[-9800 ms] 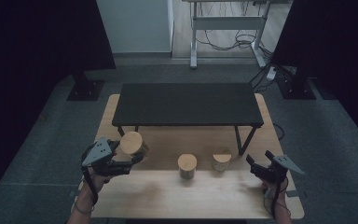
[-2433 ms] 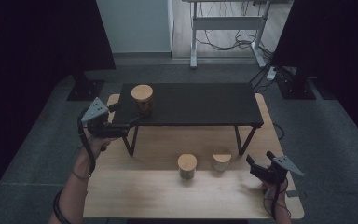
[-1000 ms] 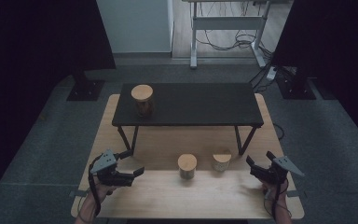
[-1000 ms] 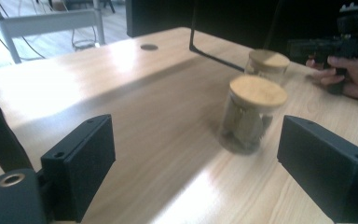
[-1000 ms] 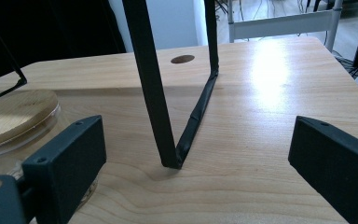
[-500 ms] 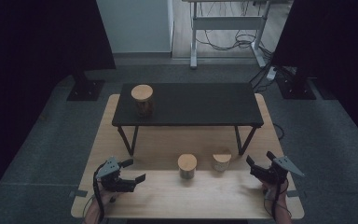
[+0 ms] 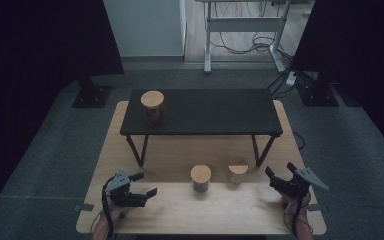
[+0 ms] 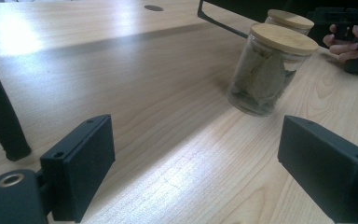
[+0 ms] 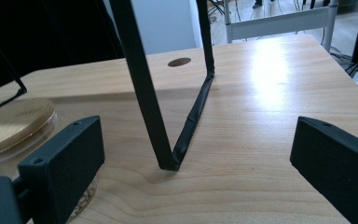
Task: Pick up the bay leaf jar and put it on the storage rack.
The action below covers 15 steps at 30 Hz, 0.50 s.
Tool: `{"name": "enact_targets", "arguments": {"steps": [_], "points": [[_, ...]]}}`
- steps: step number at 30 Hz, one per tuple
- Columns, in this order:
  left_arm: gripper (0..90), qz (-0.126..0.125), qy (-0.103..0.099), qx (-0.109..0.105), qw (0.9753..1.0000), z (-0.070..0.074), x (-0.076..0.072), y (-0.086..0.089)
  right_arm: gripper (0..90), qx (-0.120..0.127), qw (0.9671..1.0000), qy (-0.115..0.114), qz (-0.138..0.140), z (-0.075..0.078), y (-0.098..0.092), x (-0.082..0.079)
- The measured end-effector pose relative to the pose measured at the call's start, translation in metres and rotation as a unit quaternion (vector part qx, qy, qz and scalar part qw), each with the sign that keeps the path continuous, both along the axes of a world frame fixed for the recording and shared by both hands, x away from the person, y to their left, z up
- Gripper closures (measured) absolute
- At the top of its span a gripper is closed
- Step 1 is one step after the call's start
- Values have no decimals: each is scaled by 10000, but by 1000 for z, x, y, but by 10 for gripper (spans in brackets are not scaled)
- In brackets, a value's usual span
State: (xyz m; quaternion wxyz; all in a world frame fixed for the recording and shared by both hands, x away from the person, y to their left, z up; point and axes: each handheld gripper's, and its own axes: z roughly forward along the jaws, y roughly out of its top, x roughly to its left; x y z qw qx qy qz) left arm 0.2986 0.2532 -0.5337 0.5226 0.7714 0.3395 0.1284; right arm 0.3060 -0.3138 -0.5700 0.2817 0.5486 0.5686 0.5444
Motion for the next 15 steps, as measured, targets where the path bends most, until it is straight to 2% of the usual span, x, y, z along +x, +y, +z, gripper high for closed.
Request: {"name": "enact_targets", "arguments": {"steps": [3,9,15], "points": [[104,-11,7,26,10000,-1,0,0,28,72,9999,47,-70,0,-2,0],[104,-7,20,34,10000,-1,1,0,44,-64,9996,110,254,1,2,-4],[104,-3,25,-3,10000,-1,2,1,65,25,9977,-151,656,17,7,-17]]}}
